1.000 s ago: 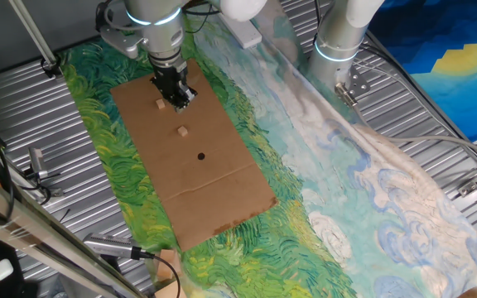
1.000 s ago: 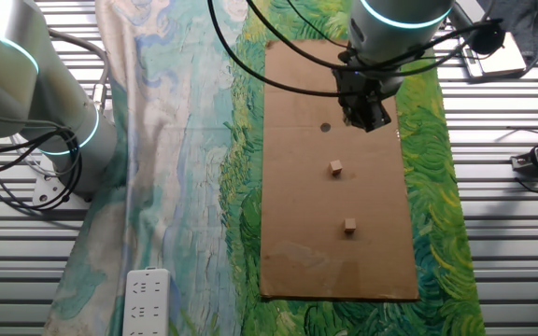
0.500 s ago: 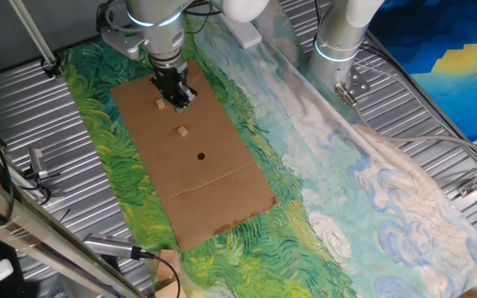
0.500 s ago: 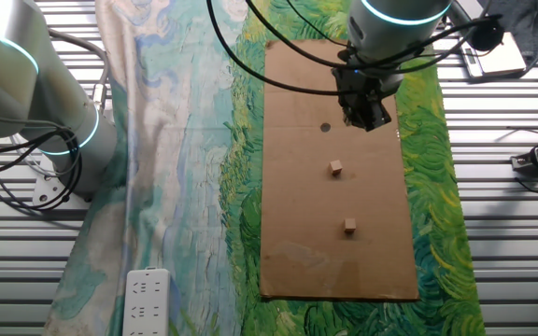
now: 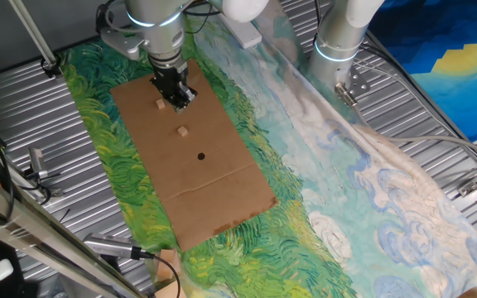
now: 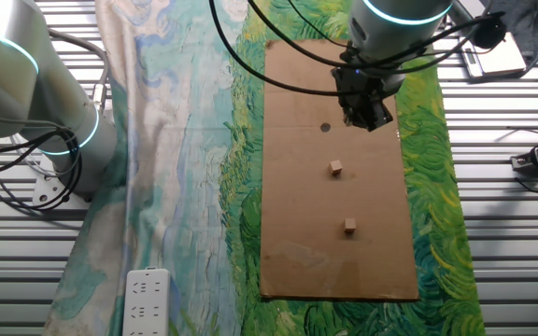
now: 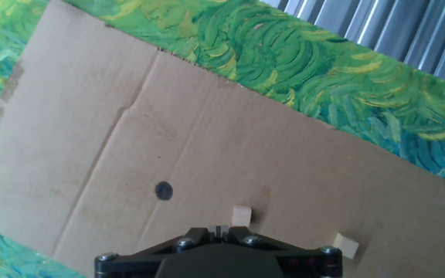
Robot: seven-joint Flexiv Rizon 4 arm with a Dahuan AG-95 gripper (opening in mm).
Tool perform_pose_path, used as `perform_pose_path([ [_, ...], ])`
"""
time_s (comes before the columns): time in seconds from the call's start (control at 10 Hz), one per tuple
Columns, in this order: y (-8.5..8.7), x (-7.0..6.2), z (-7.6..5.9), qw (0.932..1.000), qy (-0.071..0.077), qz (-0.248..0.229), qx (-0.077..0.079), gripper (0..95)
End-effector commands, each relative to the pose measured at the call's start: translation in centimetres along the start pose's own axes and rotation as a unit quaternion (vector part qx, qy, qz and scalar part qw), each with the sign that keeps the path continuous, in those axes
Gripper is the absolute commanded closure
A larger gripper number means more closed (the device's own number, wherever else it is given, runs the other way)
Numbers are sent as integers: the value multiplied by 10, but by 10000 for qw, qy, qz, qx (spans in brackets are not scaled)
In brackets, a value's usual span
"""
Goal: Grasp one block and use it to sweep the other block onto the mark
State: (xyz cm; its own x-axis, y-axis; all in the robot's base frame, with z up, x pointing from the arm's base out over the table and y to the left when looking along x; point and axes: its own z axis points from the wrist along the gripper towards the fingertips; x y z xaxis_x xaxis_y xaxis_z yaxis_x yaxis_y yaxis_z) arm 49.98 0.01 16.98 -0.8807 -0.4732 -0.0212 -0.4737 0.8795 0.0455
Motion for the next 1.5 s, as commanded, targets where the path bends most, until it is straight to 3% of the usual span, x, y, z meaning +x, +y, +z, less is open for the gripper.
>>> perform_pose_path([
  [0.1,0,0,0,9998,0,-182,-52,950],
  [0.8,0,0,0,9959,72,-880,-179,950],
  [1.5,0,0,0,9996,80,-224,-178,950],
])
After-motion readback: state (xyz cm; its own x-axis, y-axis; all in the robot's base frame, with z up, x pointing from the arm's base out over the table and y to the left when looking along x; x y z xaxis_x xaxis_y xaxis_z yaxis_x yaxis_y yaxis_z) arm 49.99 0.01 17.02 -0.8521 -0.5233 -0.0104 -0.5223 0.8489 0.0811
